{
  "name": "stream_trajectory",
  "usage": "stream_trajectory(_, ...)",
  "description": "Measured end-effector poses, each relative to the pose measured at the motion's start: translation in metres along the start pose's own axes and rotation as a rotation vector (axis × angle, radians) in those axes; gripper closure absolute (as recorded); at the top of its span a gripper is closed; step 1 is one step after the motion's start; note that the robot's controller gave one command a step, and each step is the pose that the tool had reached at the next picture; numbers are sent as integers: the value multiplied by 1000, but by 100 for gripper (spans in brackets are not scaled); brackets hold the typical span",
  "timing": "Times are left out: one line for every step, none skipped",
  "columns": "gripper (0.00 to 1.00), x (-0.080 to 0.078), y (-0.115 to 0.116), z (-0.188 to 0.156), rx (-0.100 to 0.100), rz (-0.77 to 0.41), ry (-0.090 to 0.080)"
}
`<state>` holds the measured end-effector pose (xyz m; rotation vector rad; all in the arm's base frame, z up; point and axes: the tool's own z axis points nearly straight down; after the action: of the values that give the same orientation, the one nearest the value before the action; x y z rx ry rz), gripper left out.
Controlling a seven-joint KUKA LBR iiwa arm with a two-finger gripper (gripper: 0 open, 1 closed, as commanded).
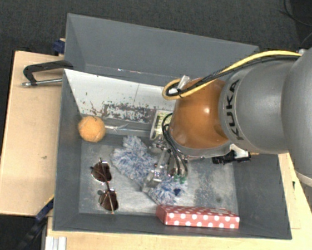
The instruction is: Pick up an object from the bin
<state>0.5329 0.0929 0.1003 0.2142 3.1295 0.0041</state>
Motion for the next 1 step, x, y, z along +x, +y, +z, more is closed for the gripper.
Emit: stream_trajectory(0, -3, -15, 28, -1, 84, 0)
